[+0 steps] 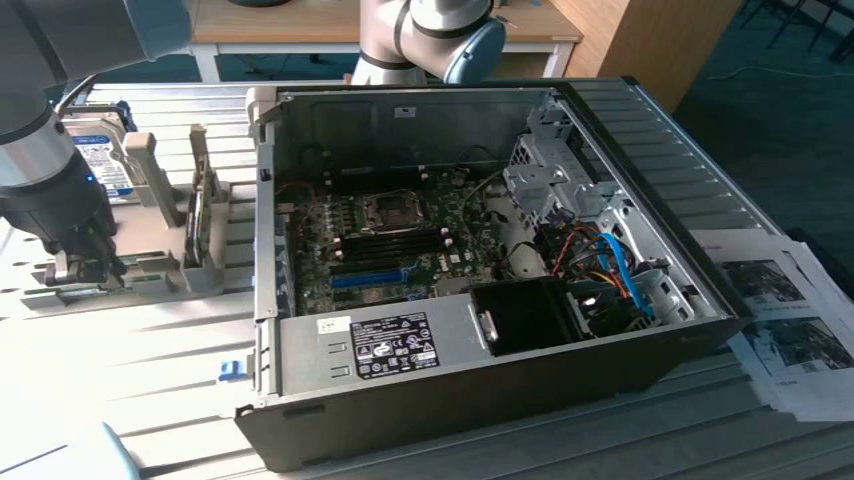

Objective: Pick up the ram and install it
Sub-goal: 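Pick up the ram and move it above insertion slot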

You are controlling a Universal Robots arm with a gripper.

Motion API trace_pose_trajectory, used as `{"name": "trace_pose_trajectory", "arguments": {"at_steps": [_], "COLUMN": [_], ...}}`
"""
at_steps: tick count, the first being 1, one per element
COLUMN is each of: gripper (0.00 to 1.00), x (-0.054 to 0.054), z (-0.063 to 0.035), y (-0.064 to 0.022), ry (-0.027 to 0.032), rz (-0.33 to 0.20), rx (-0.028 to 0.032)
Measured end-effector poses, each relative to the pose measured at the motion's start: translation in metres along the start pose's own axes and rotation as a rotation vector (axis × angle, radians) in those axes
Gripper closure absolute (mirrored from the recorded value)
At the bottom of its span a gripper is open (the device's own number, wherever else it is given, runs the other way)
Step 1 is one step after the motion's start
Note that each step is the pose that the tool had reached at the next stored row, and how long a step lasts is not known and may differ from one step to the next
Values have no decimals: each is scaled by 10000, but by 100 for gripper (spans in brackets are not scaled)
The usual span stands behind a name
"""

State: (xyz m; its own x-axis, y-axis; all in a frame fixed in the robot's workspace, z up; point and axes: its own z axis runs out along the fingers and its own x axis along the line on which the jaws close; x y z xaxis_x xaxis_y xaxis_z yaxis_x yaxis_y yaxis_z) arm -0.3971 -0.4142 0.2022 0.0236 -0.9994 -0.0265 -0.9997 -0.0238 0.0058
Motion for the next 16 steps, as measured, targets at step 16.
{"name": "trace_pose_trajectory", "arguments": {"at_steps": [16], "gripper": [75], "x": [0], "z": [5], "y": [-1], "ry": [50], "rz": [0], "rx": [-1]}}
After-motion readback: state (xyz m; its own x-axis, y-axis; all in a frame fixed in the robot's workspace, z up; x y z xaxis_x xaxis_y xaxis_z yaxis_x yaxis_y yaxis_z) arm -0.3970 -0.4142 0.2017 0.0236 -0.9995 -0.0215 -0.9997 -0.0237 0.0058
